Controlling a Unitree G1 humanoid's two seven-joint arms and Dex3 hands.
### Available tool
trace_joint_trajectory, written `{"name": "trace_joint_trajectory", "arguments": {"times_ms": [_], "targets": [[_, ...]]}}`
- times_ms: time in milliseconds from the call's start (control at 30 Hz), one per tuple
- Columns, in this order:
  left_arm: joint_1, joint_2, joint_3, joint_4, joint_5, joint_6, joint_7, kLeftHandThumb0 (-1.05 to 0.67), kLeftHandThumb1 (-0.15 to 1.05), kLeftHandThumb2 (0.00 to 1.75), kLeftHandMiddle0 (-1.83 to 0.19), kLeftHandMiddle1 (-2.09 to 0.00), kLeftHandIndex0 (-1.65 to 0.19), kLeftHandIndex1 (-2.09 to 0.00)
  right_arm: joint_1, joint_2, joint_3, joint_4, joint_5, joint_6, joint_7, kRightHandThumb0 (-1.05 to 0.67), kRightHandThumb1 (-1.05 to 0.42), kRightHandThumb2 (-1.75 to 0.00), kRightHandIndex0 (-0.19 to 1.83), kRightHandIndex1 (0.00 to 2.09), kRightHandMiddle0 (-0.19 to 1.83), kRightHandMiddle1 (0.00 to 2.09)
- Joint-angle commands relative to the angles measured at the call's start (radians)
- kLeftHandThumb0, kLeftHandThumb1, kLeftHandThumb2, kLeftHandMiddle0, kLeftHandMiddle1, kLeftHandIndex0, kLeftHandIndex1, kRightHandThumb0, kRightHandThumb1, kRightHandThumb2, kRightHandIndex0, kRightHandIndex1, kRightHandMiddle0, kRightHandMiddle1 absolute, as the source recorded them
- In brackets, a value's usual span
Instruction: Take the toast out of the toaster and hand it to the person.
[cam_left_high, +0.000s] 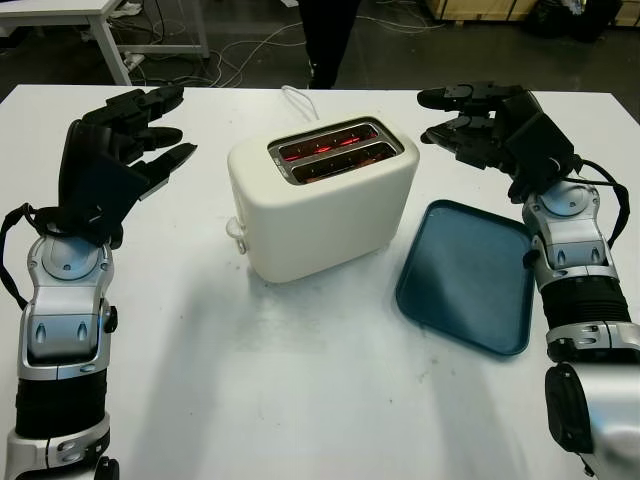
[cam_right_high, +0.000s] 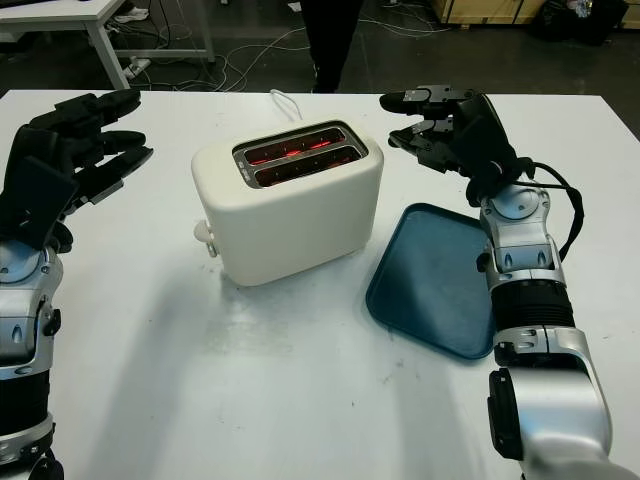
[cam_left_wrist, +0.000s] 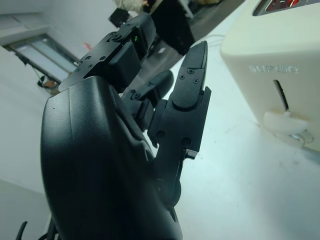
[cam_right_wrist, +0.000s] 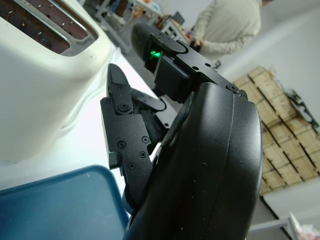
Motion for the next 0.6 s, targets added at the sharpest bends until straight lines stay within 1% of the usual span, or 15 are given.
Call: {"name": "trace_joint_trajectory", "arguments": {"times_ms": [0, 200, 367, 533, 567], "targets": [[-0.014, 0.001, 0.006, -0.007, -0.007, 0.000, 0.003, -0.29, 0.92, 0.10, -0.59, -0.56, -0.72, -0.01, -0.010, 0.000, -0.007, -0.006, 0.008, -0.004, -0.003, -0.12, -0.92, -0.13, 0.83, 0.65, 0.95, 0.02], [-0.007, -0.001, 0.008, -0.034, -0.008, 0.012, 0.005, -0.27, 0.92, 0.11, -0.58, -0.56, -0.72, 0.00, 0.003, 0.002, -0.012, -0.045, 0.022, 0.030, -0.002, -0.09, -0.92, -0.17, 0.81, 0.66, 0.94, 0.01], [0.001, 0.007, 0.010, -0.067, 0.004, 0.028, 0.006, -0.33, 0.92, 0.11, -0.57, -0.55, -0.71, 0.00, 0.011, -0.007, 0.003, -0.078, -0.006, 0.039, -0.010, -0.13, -0.92, -0.17, 0.80, 0.67, 0.93, 0.01], [-0.002, 0.003, 0.009, -0.054, 0.008, 0.024, 0.011, -0.32, 0.92, 0.12, -0.57, -0.54, -0.70, 0.00, 0.000, -0.003, 0.011, -0.069, -0.016, 0.051, -0.011, -0.10, -0.92, -0.16, 0.79, 0.64, 0.92, 0.00], [-0.003, 0.002, 0.008, -0.053, 0.008, 0.025, 0.012, -0.32, 0.92, 0.11, -0.57, -0.54, -0.70, -0.01, -0.003, -0.001, 0.010, -0.060, -0.013, 0.048, -0.008, -0.12, -0.92, -0.15, 0.80, 0.64, 0.93, 0.00]]}}
